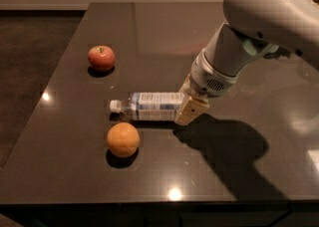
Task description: Move blue plastic bottle near orange
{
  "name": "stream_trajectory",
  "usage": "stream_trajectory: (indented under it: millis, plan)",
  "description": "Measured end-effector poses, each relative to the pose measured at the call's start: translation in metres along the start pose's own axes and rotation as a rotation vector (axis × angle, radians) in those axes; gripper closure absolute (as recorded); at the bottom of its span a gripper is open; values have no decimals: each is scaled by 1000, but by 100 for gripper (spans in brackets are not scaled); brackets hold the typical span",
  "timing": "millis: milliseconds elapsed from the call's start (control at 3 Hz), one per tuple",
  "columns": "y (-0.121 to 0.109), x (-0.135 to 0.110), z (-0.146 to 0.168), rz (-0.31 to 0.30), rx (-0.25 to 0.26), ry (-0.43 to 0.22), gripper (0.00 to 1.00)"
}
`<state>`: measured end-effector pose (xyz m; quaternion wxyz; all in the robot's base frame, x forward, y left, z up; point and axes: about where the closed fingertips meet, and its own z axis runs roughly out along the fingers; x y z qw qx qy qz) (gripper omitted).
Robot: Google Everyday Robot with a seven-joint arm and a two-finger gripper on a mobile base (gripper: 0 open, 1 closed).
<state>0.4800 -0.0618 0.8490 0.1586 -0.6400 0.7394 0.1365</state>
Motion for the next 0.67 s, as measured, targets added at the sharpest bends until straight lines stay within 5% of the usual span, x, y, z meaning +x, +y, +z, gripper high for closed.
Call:
stream_trajectory:
  millis: [333, 667]
  plan:
    - [1, -1, 0, -2, 1, 1, 0]
    - [1, -1, 0, -2, 1, 1, 0]
